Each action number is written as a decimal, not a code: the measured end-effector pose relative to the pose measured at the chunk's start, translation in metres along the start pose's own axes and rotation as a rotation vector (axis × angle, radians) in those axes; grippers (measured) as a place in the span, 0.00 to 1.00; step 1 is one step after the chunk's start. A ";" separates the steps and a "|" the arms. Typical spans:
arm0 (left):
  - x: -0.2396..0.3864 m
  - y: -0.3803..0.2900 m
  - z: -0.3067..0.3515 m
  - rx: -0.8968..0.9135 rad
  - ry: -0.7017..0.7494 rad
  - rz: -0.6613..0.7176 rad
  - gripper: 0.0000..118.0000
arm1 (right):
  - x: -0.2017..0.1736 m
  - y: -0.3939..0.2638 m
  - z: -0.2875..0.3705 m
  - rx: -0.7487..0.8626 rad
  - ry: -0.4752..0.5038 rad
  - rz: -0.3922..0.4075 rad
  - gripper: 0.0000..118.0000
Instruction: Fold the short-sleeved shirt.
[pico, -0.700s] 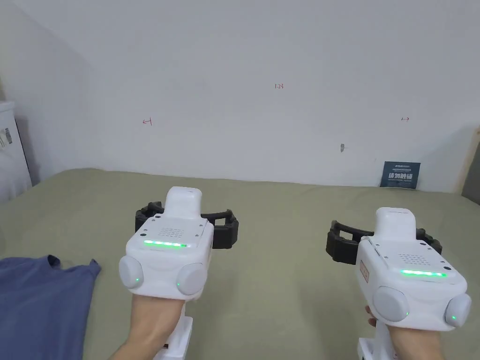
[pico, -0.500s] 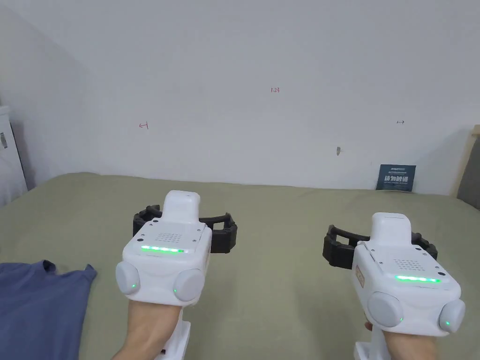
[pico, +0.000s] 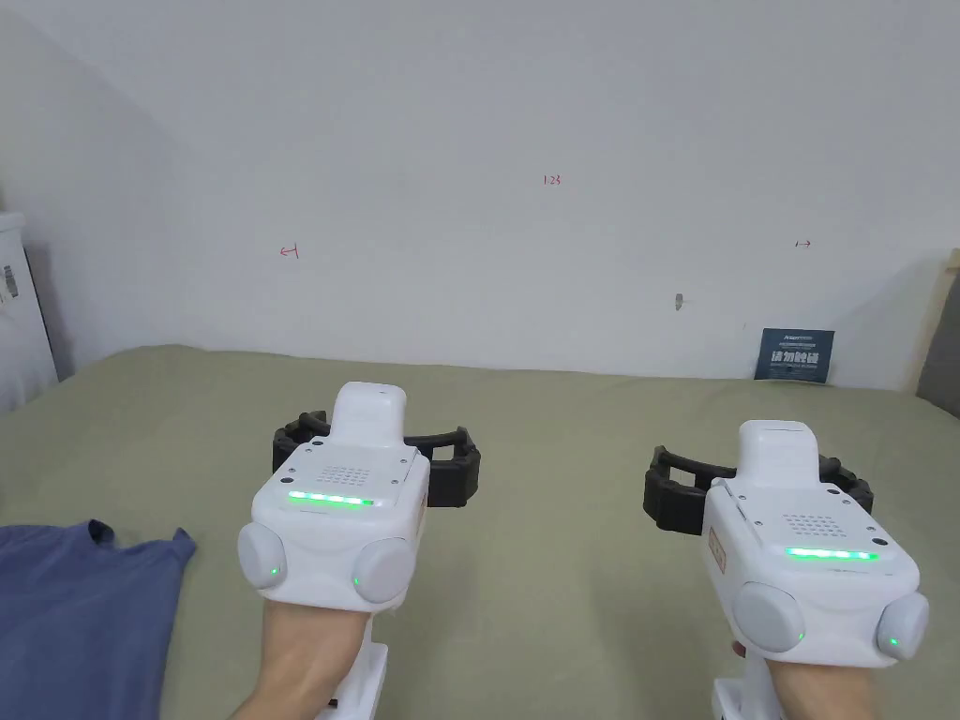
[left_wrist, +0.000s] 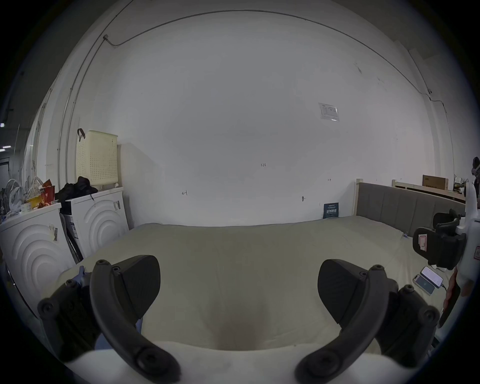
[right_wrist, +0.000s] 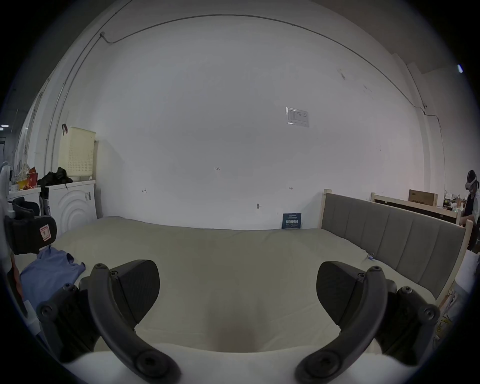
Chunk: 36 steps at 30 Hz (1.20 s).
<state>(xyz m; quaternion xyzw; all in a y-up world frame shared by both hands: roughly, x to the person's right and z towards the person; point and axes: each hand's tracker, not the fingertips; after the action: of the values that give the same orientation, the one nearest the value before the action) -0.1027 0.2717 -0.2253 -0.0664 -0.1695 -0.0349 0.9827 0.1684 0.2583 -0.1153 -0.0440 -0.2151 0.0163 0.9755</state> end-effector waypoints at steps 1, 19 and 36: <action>0.000 0.000 0.000 -0.001 -0.002 -0.001 1.00 | -0.001 0.000 0.000 0.004 -0.004 0.008 1.00; 0.003 -0.001 -0.002 -0.011 0.000 0.003 1.00 | 0.003 0.001 -0.004 -0.011 -0.014 -0.017 1.00; 0.005 0.002 0.001 -0.007 0.003 -0.015 1.00 | 0.000 0.006 -0.002 -0.010 -0.008 -0.019 1.00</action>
<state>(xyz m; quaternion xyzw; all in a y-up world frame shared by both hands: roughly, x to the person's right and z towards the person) -0.0979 0.2738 -0.2232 -0.0684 -0.1684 -0.0427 0.9824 0.1691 0.2639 -0.1175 -0.0468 -0.2192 0.0064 0.9745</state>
